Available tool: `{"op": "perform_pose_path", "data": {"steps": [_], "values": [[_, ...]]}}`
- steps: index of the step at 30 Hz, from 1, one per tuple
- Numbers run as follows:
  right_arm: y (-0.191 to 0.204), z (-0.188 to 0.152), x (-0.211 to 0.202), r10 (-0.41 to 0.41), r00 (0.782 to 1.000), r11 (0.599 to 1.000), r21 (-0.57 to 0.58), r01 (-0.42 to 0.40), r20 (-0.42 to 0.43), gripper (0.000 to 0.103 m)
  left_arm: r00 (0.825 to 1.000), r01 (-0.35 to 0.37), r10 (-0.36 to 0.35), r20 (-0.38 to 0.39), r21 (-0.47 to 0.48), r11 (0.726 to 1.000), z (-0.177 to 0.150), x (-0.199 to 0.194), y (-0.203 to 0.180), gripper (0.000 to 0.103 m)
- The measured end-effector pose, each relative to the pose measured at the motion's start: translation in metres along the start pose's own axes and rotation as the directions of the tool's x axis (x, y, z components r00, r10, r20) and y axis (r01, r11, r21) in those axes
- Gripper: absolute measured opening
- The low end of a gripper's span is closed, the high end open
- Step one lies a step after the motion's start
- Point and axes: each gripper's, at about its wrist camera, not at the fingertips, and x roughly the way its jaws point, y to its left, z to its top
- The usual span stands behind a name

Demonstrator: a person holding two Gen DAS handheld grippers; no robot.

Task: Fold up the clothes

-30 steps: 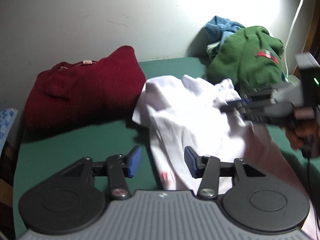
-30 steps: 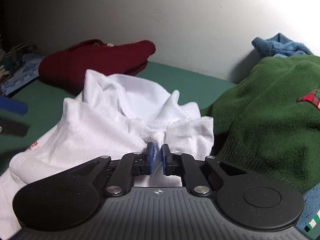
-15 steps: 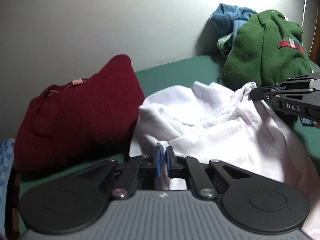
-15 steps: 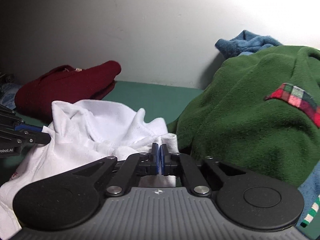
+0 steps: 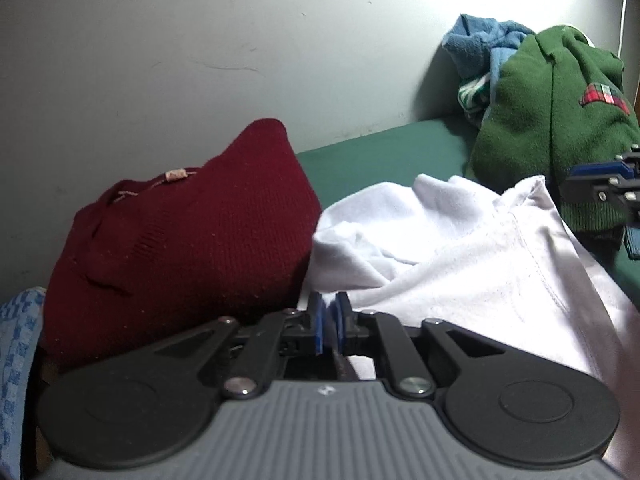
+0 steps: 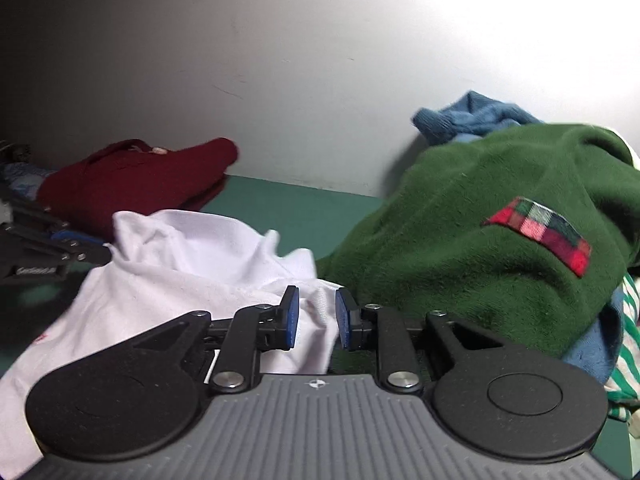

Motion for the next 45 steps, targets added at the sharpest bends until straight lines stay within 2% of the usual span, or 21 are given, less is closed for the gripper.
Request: {"op": "perform_pose_path", "data": {"steps": [3,5,8,10,11,15,16,19,22,24,26,29,32,33,35,37,38,39,40,42,45], "values": [[0.02,-0.003,0.014,0.034,0.997,0.995,-0.095,-0.041,-0.072,0.022,0.999,-0.029,0.03,0.042,-0.03,0.999,0.003,-0.019,0.009,0.008],[0.031,-0.007,0.027,0.033,0.992,0.987,-0.151,-0.051,-0.119,0.022,0.998,0.0,0.003,0.061,-0.054,0.999,0.004,-0.031,0.01,0.007],[0.025,-0.012,0.047,0.001,0.991,0.995,-0.103,-0.015,-0.137,0.023,0.994,0.088,-0.086,0.062,-0.036,0.995,0.006,-0.04,-0.004,0.009],[0.014,-0.009,0.05,0.013,0.992,1.0,-0.017,-0.015,-0.122,0.031,0.991,0.129,-0.128,0.025,-0.017,0.992,0.003,-0.032,-0.02,0.012],[0.011,-0.007,0.05,0.015,0.992,1.0,0.011,-0.014,-0.124,0.031,0.99,0.144,-0.144,0.001,-0.01,0.99,0.001,-0.025,-0.028,0.012],[-0.002,-0.004,0.045,-0.022,0.993,0.998,0.053,0.028,-0.117,0.03,0.99,0.122,-0.121,-0.067,0.013,0.992,-0.013,-0.001,-0.044,0.012],[-0.005,-0.003,0.044,-0.033,0.993,0.997,0.06,0.04,-0.114,0.028,0.991,0.118,-0.117,-0.071,0.01,0.993,-0.014,0.002,-0.043,0.019],[-0.014,-0.01,0.054,-0.061,0.989,0.996,0.055,0.069,-0.134,0.026,0.992,0.112,-0.111,-0.068,0.012,0.994,-0.014,0.006,-0.041,0.026],[-0.014,-0.008,0.046,-0.061,0.992,0.993,0.093,0.071,-0.11,0.026,0.993,0.101,-0.098,-0.073,0.039,0.994,-0.012,0.005,-0.042,0.027],[-0.008,-0.006,0.034,-0.049,0.997,0.994,0.099,0.055,-0.061,0.027,0.993,0.095,-0.092,-0.07,0.044,0.995,-0.013,0.002,-0.039,0.027],[0.001,-0.006,0.033,-0.024,0.997,0.998,0.056,0.028,-0.074,0.031,0.993,0.095,-0.094,-0.071,0.016,0.995,-0.015,0.003,-0.031,0.031],[0.009,-0.012,0.042,-0.025,0.994,1.0,0.005,0.025,-0.108,0.031,0.992,0.093,-0.095,-0.082,-0.022,0.995,-0.016,0.002,-0.023,0.031],[0.009,-0.01,0.042,-0.046,0.992,0.998,0.037,0.051,-0.119,0.031,0.993,0.058,-0.059,-0.101,-0.012,0.998,-0.017,0.0,-0.022,0.03],[0.009,-0.008,0.038,-0.051,0.992,0.997,0.059,0.058,-0.113,0.031,0.994,0.056,-0.057,-0.094,-0.013,0.998,-0.017,-0.007,-0.022,0.027],[0.011,-0.006,0.013,-0.037,0.998,0.995,0.088,0.041,-0.046,0.03,0.996,0.056,-0.057,-0.065,-0.019,0.998,-0.018,-0.026,-0.02,0.027],[0.018,-0.009,-0.017,-0.047,0.999,0.997,0.069,0.046,0.018,0.029,0.998,0.052,-0.053,-0.028,-0.013,0.999,-0.023,-0.051,-0.022,0.031],[0.024,-0.016,-0.032,-0.04,0.999,0.997,0.069,0.038,0.026,0.031,0.999,0.049,-0.049,-0.012,-0.006,0.999,-0.028,-0.063,-0.024,0.031],[0.029,-0.022,-0.048,-0.033,0.999,0.997,0.069,0.031,0.033,0.039,0.999,0.049,-0.049,-0.001,-0.001,0.999,-0.035,-0.076,-0.026,0.032],[0.034,-0.029,-0.064,-0.026,0.999,0.997,0.07,0.023,0.041,0.053,0.998,0.055,-0.055,-0.003,0.003,0.998,-0.043,-0.088,-0.028,0.032],[0.045,-0.043,-0.095,-0.01,0.999,0.997,0.075,0.007,0.045,0.073,0.998,0.066,-0.066,-0.007,0.01,0.998,-0.059,-0.11,-0.032,0.032],[0.064,-0.069,-0.133,0.007,0.999,0.994,0.109,-0.001,-0.053,0.073,0.997,0.076,-0.076,-0.025,0.029,0.997,-0.091,-0.143,-0.041,0.032]]}}
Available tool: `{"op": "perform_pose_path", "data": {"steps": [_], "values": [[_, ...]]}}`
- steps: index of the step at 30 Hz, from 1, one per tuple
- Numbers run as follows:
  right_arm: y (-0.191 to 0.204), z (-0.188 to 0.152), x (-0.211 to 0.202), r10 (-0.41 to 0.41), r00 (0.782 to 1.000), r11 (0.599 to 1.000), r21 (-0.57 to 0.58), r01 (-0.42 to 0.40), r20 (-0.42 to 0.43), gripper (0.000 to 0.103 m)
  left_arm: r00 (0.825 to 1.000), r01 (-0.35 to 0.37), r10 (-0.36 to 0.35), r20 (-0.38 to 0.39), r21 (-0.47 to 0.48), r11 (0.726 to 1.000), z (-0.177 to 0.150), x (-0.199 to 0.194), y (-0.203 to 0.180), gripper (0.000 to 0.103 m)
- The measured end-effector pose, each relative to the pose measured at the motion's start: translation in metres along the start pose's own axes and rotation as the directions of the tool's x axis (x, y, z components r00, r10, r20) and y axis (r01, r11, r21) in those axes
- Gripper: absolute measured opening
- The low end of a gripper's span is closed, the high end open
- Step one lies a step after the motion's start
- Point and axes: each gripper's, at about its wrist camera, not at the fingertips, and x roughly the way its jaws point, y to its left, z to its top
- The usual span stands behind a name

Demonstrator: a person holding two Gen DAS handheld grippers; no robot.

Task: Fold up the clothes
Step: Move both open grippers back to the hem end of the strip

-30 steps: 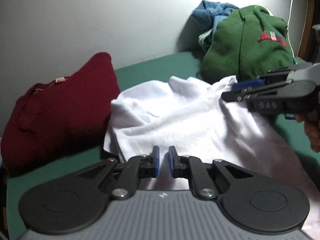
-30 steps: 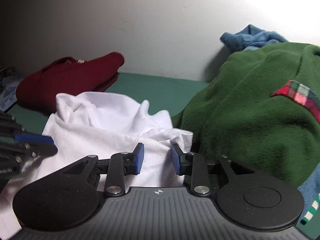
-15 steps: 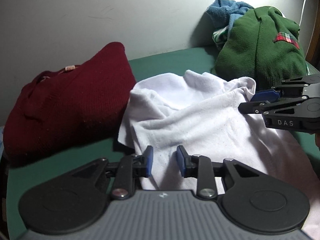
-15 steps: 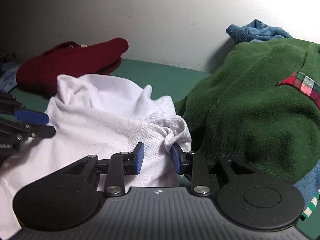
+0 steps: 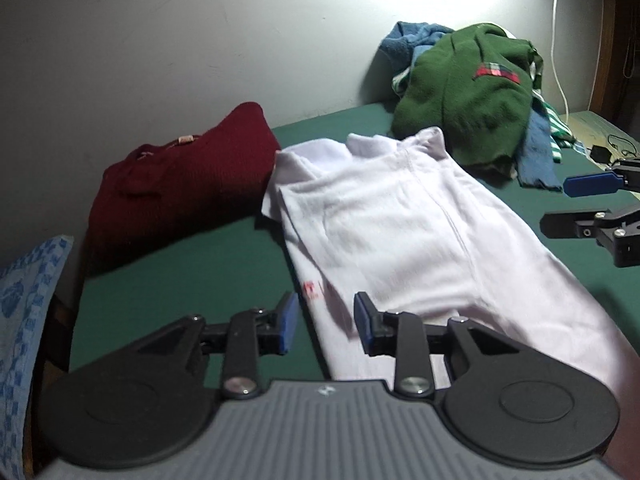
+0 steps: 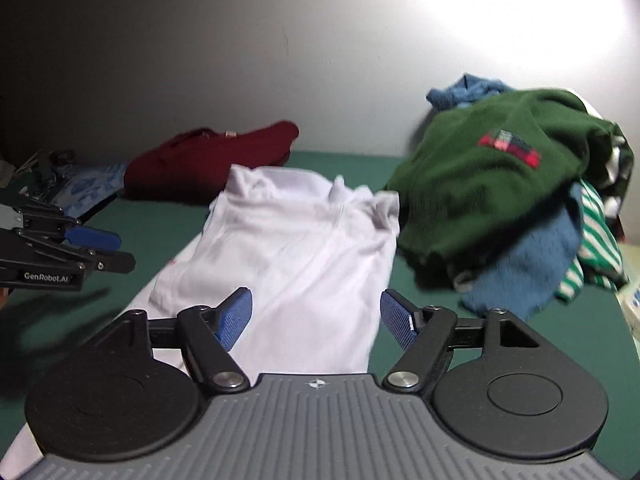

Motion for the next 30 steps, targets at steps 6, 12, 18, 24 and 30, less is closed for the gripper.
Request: {"op": "perform_pose_path", "data": {"steps": [6,12,18,24,30], "values": [[0.042,-0.055,-0.037,0.021,0.994,0.999,-0.034,-0.025,-0.109,0.003,0.998,0.054,-0.054,-0.033,0.028,0.998,-0.041,-0.03,-0.031,0.032],[0.077,-0.088,-0.052,0.054,0.98,0.995,-0.075,-0.069,-0.189,0.006,0.988,0.145,-0.141,-0.068,0.062,0.987,-0.07,-0.052,-0.063,0.032],[0.093,-0.117,-0.083,0.123,0.961,0.988,-0.059,-0.141,-0.247,0.015,0.967,0.226,-0.213,-0.144,0.084,0.97,-0.112,-0.083,-0.089,0.033],[0.1,-0.143,-0.123,0.212,0.918,0.968,-0.056,-0.244,-0.336,0.029,0.937,0.303,-0.289,-0.195,0.046,0.952,-0.143,-0.117,-0.1,0.049],[0.089,-0.156,-0.148,0.332,0.844,0.936,0.037,-0.35,-0.422,0.03,0.893,0.372,-0.371,-0.255,-0.043,0.927,-0.163,-0.143,-0.106,0.049]]}}
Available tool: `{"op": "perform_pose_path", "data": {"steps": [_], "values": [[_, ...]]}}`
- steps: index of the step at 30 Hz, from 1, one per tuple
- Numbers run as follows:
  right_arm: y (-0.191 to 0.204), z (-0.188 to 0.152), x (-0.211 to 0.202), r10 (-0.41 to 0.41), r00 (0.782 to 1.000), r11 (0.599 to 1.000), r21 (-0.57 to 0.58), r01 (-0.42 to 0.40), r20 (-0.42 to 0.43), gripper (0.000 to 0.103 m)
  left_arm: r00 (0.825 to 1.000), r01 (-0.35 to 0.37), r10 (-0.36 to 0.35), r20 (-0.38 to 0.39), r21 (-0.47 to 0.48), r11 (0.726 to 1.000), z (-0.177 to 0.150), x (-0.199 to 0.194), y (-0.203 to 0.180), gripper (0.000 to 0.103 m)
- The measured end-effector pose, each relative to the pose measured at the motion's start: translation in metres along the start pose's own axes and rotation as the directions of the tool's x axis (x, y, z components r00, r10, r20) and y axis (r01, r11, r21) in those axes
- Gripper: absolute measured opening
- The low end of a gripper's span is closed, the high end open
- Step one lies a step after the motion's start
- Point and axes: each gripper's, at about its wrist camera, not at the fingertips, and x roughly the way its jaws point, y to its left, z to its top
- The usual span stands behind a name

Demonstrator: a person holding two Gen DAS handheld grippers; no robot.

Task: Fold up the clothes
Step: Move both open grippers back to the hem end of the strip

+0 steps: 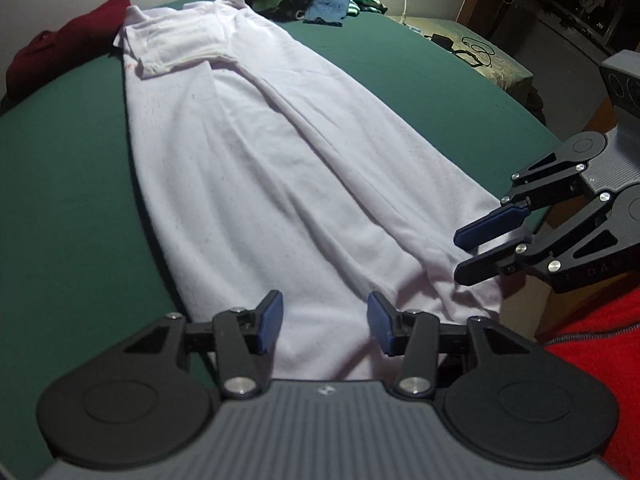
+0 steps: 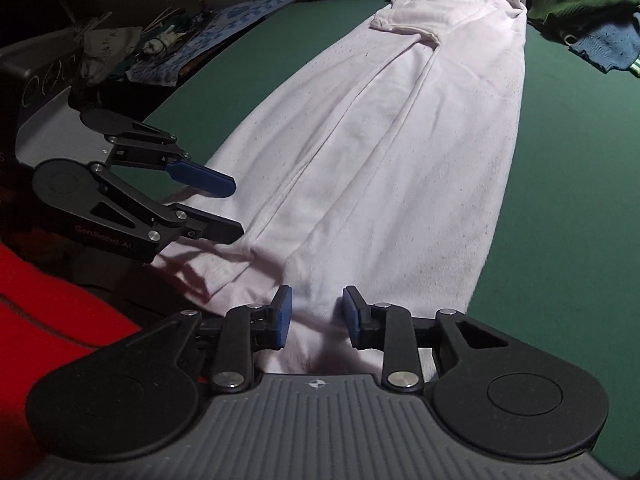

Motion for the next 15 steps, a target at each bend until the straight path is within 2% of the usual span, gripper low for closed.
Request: {"op": "perform_pose_path", "data": {"steps": [3,6,9,15], "values": [[-0.003,-0.006,-0.007,0.032,0.998,0.999,-0.017,-0.033,-0.055,0.029,0.997,0.061,-0.064,-0.044,-0.054,0.997,-0.007,-0.005,-0.006,0.05],[-0.009,-0.01,-0.026,0.007,1.0,1.0,-0.015,-0.007,0.014,0.027,0.995,0.069,-0.071,-0.074,-0.032,0.997,-0.013,-0.011,-0.02,0.05],[-0.013,-0.012,-0.032,-0.019,1.0,0.999,-0.045,0.019,0.016,0.027,0.988,0.107,-0.11,-0.104,-0.031,0.994,-0.017,-0.018,-0.031,0.05],[0.004,-0.027,-0.023,0.01,1.0,0.976,-0.218,-0.015,-0.027,0.029,0.994,0.001,0.008,-0.111,0.076,0.997,-0.018,-0.007,-0.054,0.053]]}}
